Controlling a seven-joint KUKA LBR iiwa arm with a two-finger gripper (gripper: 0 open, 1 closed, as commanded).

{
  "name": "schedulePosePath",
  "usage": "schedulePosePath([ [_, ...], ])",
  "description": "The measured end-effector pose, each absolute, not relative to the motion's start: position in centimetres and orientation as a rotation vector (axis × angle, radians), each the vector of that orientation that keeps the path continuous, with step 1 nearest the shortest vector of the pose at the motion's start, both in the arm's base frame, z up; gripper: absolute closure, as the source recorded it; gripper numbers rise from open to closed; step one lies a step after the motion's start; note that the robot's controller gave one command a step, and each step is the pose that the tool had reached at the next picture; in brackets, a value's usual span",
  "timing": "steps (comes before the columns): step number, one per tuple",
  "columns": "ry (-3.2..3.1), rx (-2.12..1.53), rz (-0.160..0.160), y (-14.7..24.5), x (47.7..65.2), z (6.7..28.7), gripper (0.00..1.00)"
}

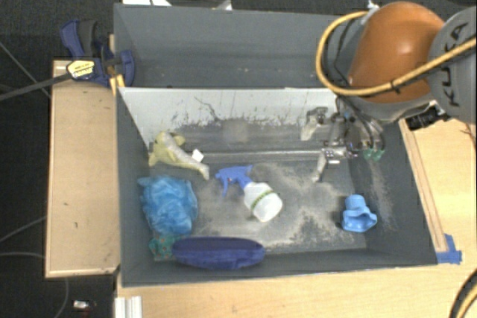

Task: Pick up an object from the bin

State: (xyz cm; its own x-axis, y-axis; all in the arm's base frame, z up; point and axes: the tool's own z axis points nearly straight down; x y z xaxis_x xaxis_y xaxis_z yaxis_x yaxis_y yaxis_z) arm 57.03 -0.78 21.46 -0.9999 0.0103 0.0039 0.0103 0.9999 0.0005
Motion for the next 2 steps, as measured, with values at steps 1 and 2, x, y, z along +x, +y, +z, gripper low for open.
schedulePosePath([
  [1,-3.145,-0.016,0.000,-0.8,57.2,21.9,0.00],
  [2,-3.145,-0.147,-0.002,2.7,55.5,14.6,0.00],
])
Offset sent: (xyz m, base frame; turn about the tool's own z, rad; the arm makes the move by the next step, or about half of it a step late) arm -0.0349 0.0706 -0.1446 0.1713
